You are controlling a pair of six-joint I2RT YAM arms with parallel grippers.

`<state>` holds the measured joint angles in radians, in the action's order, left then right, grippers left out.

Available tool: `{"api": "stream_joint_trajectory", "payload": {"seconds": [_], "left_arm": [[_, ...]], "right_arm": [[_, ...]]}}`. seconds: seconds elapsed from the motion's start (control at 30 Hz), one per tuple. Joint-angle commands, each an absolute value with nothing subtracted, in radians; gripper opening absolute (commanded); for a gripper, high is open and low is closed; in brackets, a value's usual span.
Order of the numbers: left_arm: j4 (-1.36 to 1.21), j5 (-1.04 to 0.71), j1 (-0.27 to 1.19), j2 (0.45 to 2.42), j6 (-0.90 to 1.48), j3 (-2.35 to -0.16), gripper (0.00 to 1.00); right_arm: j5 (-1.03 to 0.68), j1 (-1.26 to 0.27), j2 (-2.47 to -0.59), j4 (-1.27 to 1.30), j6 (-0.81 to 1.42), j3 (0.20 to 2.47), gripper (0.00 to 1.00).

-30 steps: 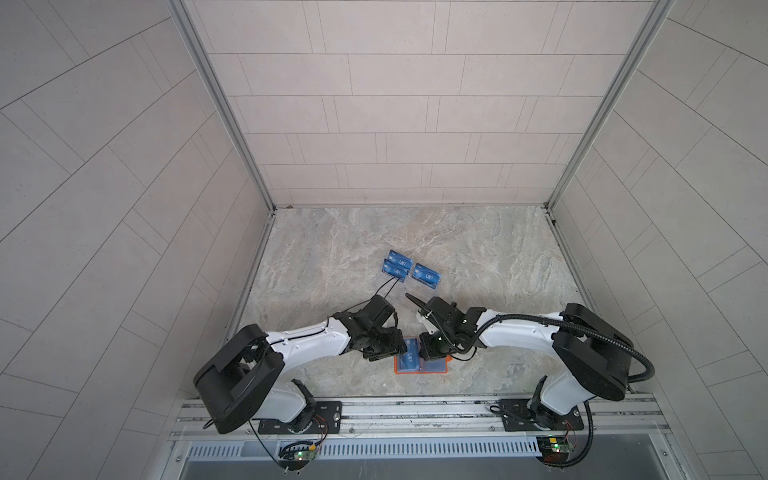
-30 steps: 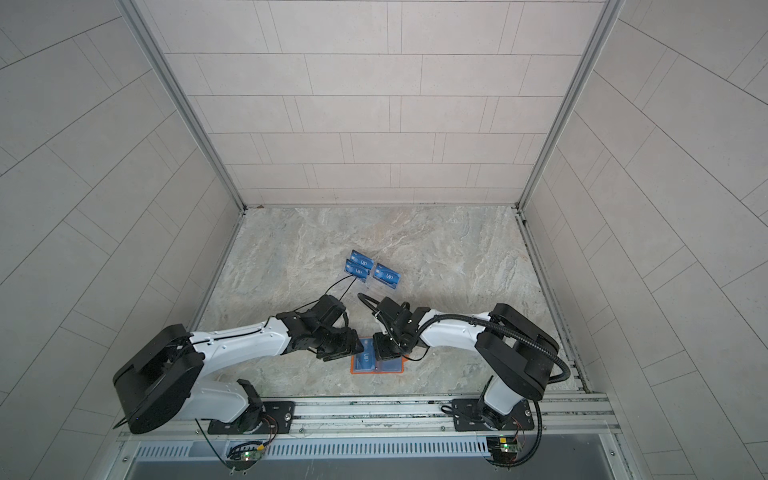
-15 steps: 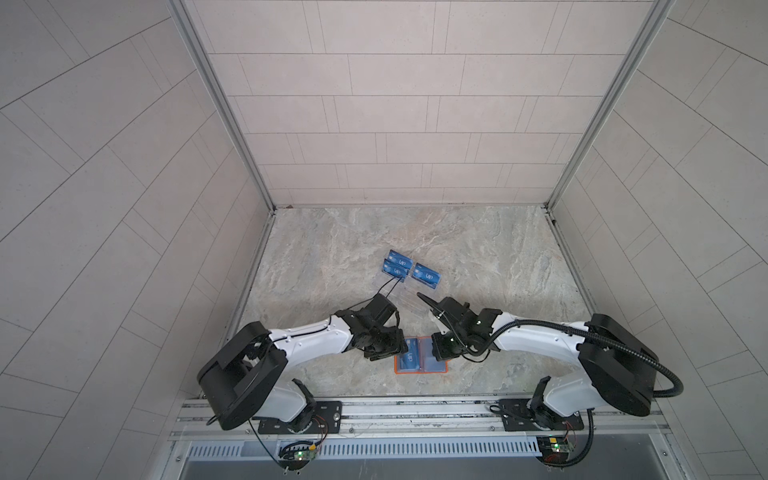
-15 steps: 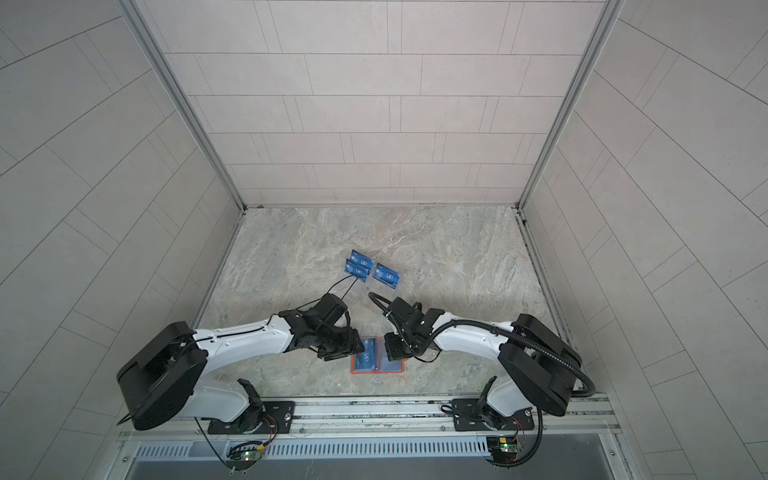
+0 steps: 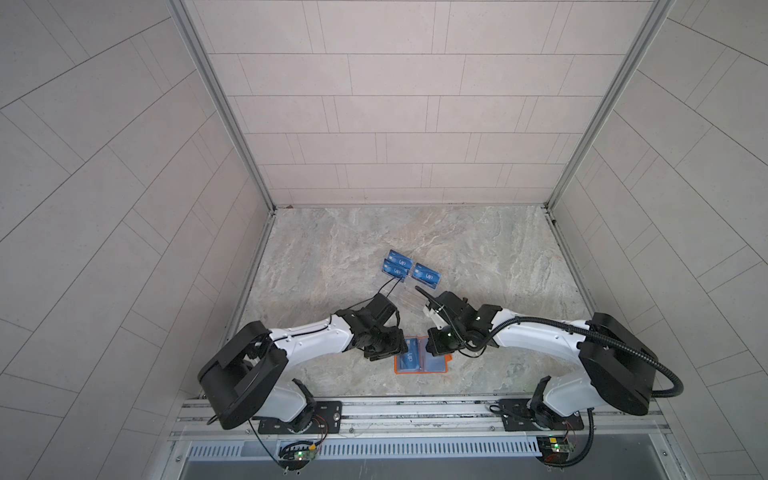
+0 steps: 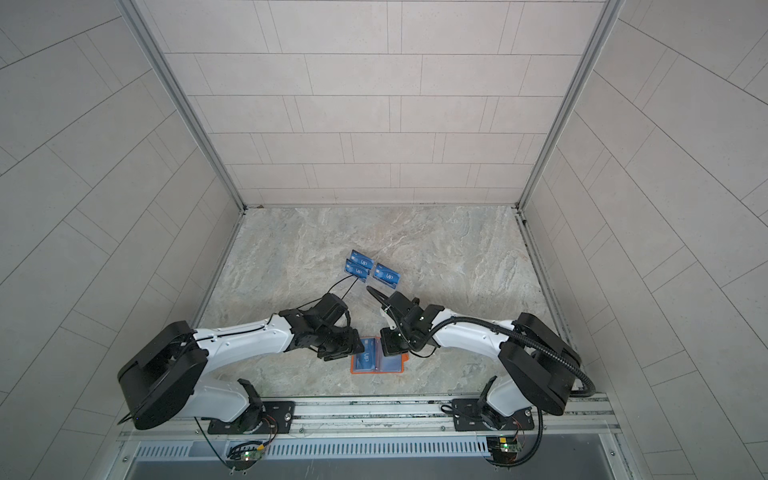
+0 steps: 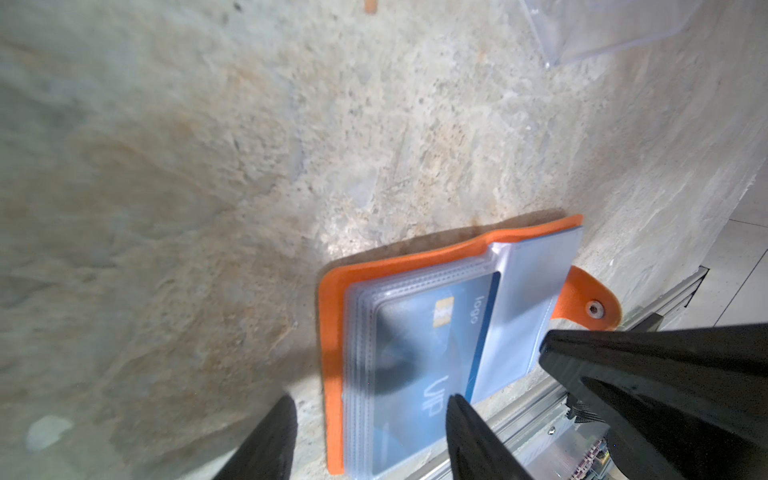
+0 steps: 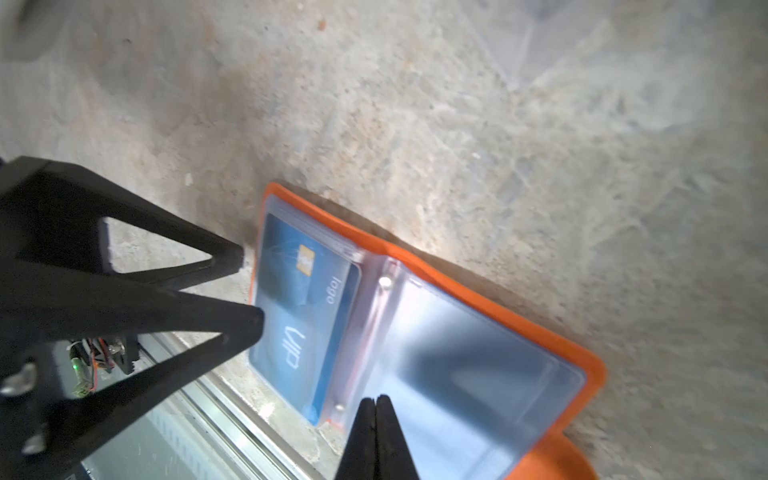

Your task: Put the credit cards into the card holder

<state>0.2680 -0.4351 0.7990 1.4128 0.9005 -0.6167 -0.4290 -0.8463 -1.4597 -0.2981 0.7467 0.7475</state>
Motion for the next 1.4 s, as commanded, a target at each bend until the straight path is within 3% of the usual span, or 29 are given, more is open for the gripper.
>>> {"api": "stream_joint_trajectory", "payload": {"seconds": [0.0,0.33,0.57,1.03,1.37], "left_arm": [[0.327,-0.42,0.803,1.431,0.896,-0.622,0.62],[0.327,-0.425,0.803,1.427,0.896,-0.632,0.62],[0.349,-0.424,0.804,1.434,0.888,-0.644,0.64],[0.235,-0.499,0.84,1.499,0.937,-0.655,0.66],[0.133,-0.529,0.844,1.385,0.963,-0.647,0.64]], "right_arm": [[-0.443,-0.853,-1.472,-0.299,0.731,0.771,0.07],[-0.444,-0.855,-1.587,-0.293,0.712,0.779,0.07],[-0.36,-0.843,-1.601,-0.385,0.721,0.754,0.06],[-0.359,-0.799,-1.623,-0.387,0.731,0.716,0.04],[-0.364,-0.799,-1.62,-0.359,0.733,0.709,0.04]]}}
